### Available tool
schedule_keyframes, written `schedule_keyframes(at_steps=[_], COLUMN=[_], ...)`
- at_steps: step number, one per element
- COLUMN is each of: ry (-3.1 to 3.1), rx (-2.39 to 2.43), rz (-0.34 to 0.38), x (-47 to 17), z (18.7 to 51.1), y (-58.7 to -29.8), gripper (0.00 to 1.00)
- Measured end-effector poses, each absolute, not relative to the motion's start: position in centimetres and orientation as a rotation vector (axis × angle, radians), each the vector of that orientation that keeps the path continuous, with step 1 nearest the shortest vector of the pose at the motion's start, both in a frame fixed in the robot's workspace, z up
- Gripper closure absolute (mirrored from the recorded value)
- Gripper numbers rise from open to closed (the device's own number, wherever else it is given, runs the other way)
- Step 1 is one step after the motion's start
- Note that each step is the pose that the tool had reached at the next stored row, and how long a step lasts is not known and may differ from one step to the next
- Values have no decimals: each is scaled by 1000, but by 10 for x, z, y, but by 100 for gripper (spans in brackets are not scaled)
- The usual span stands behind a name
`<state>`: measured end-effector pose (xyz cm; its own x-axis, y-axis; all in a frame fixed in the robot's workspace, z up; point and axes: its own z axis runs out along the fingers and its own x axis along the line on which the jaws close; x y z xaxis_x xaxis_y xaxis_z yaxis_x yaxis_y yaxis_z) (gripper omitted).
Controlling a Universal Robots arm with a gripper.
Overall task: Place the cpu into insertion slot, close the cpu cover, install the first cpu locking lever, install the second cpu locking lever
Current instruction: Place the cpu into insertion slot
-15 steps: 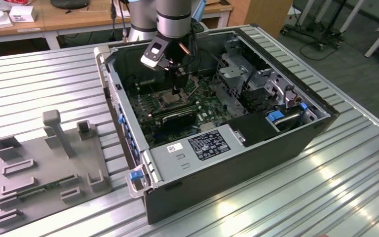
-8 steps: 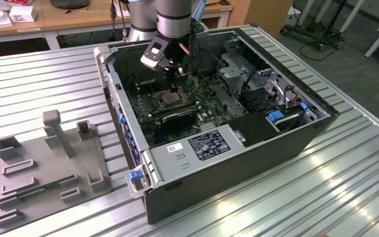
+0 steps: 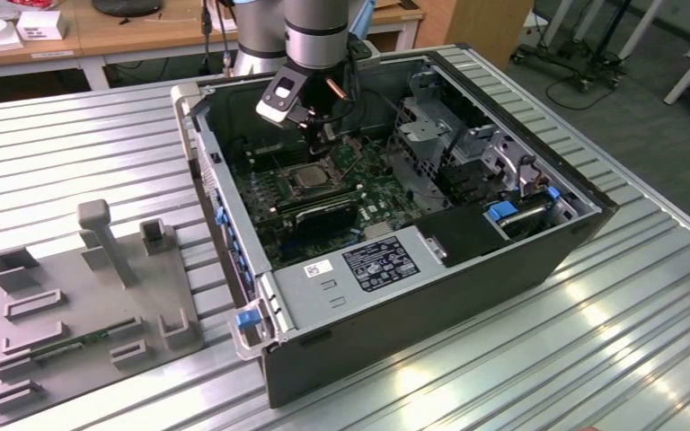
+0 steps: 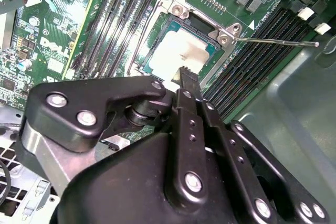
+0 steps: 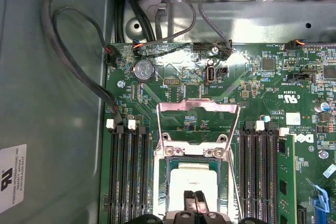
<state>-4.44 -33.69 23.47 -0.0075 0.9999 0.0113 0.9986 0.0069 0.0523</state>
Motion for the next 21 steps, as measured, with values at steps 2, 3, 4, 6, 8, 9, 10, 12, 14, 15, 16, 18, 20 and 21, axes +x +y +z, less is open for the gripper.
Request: schedule_keyframes(at_steps=[2, 3, 4, 6, 8, 9, 10, 12, 14, 15, 16, 18, 20, 21], ry=[2208, 2208, 2208, 2208, 2208, 2208, 2208, 2208, 2208, 2208, 2208, 2208, 2208, 2209], rx=[2193, 2193, 2193, 2193, 2193, 2193, 2193, 2193, 2193, 2193, 2193, 2193, 2193, 2193], rz=[70, 70, 70, 70, 70, 70, 70, 70, 70, 70, 70, 70, 70, 70], x=[-44, -44, -44, -44, -44, -44, -44, -44, -44, -44, -44, -44, -44, -44], z=[235, 235, 235, 235, 235, 235, 235, 235, 234, 234, 232, 231, 231, 230], y=[-337, -337, -337, -337, -337, -337, -337, -337, -337, -337, -337, -337, -337, -337], gripper=[89, 89, 89, 89, 89, 89, 89, 89, 89, 89, 89, 89, 89, 89])
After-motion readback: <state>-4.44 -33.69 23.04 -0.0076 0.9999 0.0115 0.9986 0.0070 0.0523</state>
